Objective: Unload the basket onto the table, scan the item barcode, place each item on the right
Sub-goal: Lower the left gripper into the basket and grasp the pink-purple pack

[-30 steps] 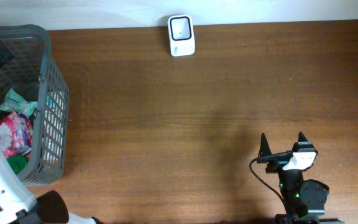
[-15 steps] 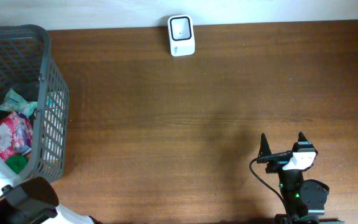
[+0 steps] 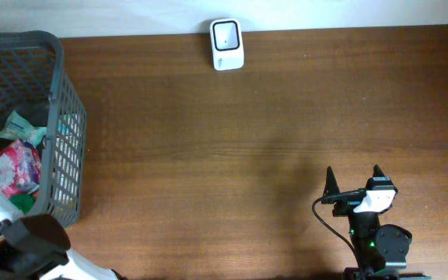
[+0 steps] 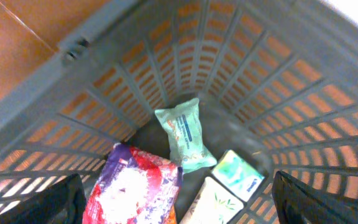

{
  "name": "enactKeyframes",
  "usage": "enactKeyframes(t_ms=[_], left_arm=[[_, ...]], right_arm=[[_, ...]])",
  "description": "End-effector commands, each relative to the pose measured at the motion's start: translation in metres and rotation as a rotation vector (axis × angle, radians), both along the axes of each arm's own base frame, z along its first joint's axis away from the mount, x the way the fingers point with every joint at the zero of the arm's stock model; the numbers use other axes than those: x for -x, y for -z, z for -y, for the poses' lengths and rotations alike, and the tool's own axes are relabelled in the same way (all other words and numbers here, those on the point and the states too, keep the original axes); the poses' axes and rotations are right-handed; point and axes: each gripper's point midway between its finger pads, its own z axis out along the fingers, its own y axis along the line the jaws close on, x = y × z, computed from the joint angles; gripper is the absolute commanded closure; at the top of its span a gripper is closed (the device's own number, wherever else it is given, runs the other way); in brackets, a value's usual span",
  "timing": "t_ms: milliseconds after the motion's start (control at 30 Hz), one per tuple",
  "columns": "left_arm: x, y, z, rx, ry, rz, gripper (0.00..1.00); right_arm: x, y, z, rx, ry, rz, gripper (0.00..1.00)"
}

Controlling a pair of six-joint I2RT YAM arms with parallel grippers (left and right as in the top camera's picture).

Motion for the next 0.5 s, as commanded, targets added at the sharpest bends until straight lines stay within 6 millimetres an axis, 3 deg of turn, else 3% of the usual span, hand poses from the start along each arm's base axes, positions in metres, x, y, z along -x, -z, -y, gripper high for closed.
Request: enactKeyframes(t_ms=[0, 167, 467], left_arm=[[-0.004, 0.025, -0.011, 0.019, -0.033, -0.062, 0.05], [-0.011, 0.036, -0.017, 0.018, -0.034, -0.075, 0.05], [-0.02, 0.029, -0.023, -0.014, -0.032, -0.032, 0.07]], right_arm=[[0.0, 0.003, 0.0, -0.01, 0.005, -0.003, 0.01], [0.0, 0.003, 0.0, -0.01, 0.005, -0.003, 0.01], [0.0, 0.003, 0.0, -0.01, 0.005, -0.003, 0.01]])
